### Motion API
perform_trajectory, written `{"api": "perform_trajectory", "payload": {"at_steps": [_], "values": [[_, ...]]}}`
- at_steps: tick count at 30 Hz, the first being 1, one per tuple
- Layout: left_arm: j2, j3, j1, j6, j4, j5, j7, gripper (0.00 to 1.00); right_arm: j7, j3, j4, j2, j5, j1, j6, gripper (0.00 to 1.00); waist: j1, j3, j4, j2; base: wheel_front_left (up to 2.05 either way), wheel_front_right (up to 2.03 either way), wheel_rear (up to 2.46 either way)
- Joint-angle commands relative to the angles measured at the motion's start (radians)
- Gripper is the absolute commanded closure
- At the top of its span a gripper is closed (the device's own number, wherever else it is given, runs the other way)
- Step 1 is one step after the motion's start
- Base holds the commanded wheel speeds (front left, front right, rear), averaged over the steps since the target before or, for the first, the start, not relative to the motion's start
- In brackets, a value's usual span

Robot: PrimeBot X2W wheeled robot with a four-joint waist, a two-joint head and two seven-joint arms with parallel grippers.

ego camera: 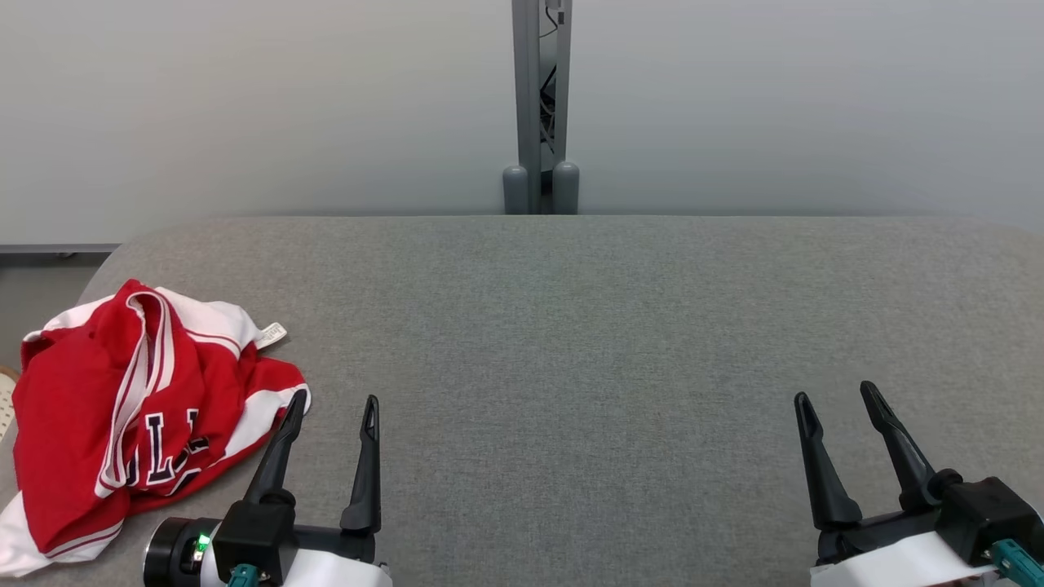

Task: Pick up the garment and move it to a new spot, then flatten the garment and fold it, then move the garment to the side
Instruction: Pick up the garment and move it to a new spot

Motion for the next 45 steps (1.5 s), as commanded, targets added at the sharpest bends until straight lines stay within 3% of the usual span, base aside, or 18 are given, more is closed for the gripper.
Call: {"api": "perform_trajectory", "payload": {"at_steps": [1,6,26,45], "values": [[0.003,0.008,-0.004,0.002,0.008,-0.014,-0.004,0.00,-0.006,-0.002,-0.011,-0.006,-0.006,0.007,0.002,0.00,0.0000,0.006,0.023,0.0000,0.00,0.00,0.00],[0.000,0.022,-0.008,-0.008,0.016,-0.058,-0.004,0.00,-0.005,0.015,-0.028,-0.014,0.002,0.009,0.002,0.00,0.0000,0.018,0.074,0.0000,0.00,0.00,0.00],[-0.002,0.021,-0.019,0.020,-0.012,-0.126,-0.004,0.00,-0.005,0.085,-0.082,-0.057,0.022,-0.022,0.002,0.00,0.0000,0.042,0.279,0.0000,0.00,0.00,0.00],[-0.002,-0.006,-0.041,0.062,-0.041,-0.174,-0.004,0.00,-0.004,0.094,-0.115,-0.081,0.023,-0.047,0.002,0.00,0.0000,0.105,0.376,0.0000,0.00,0.00,0.00]]}}
